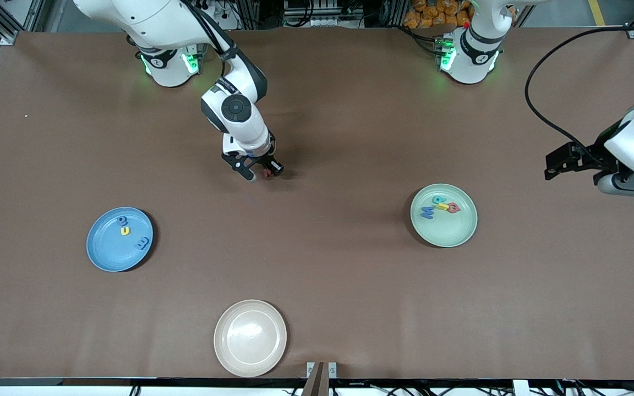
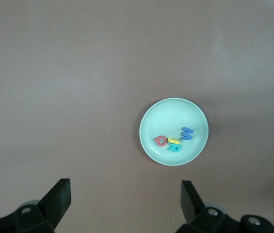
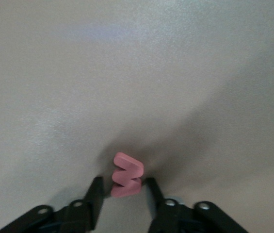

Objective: Sort upper and lower case letters into plates
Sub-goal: 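Carry the w to the blue plate while the left arm returns to rest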

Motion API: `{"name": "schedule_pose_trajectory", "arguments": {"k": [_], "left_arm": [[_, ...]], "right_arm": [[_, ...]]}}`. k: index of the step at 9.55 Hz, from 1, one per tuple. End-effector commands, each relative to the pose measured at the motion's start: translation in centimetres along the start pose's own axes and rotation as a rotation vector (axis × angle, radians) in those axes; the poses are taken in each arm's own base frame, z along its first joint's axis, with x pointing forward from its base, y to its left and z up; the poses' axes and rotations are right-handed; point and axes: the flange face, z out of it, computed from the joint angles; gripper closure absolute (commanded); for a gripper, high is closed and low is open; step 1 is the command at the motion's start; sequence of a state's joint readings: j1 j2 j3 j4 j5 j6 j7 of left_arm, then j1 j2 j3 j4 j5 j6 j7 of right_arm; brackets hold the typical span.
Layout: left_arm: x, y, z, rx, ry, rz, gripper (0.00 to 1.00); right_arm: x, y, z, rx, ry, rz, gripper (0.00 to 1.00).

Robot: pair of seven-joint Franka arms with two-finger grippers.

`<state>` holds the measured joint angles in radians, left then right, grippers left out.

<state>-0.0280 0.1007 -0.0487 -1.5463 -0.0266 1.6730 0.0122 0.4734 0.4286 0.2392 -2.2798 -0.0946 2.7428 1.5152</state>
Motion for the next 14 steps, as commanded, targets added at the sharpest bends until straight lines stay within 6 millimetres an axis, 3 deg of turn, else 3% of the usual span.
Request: {"name": "schedule_pose_trajectory", "arguments": {"k": [1,2,4,6,8,9,11,12,13,14], "left_arm": [[-1.7,0.5,-1.2,-0.025,-0.017,-0.032,0.00],[-2.1,0.6,-1.6,-0.016,-0.023,-0.029,0.00],[-3.2,0.4,-2.3,-0.006,-0.017,-0.031,0.00],[-3.9,0.1,-2.8,-0.005,-0.027,-0.039,0.00],[-3.6,1.9,-2.7,-0.004,-0.041,-0.015,0.00],[-3.6,2.1,-2.9,-0.003,-0.036,-0.024,0.00],[-3.3,1.7,-2.8,0.006,-0.034,-0.026,0.00],[-3.2,1.5,-3.3,0.008,-0.025,-0.027,0.00],[-3.2,1.2,-3.2,0.009,-0.026,-0.031,0.00],[-3.2,0.9,-3.3,0.009,-0.023,-0.036,0.00]], "right_arm": [[0.9,0.2,0.2,0.002,0.007,0.023,1.00],[2.1,0.0,-0.7,0.013,0.023,0.028,1.00],[7.9,-0.4,-3.5,0.033,0.102,-0.015,1.00],[17.3,0.0,-6.9,-0.033,0.133,-0.086,1.00],[27.2,4.2,-8.5,-0.072,0.128,-0.206,1.00],[31.0,6.8,-8.7,-0.080,0.125,-0.266,1.00],[37.5,10.8,-10.0,-0.081,0.137,-0.364,1.00],[39.2,11.8,-9.9,-0.084,0.138,-0.396,1.00],[39.9,12.1,-10.0,-0.086,0.139,-0.429,0.82],[40.4,12.7,-10.7,-0.086,0.145,-0.468,0.01]]}}
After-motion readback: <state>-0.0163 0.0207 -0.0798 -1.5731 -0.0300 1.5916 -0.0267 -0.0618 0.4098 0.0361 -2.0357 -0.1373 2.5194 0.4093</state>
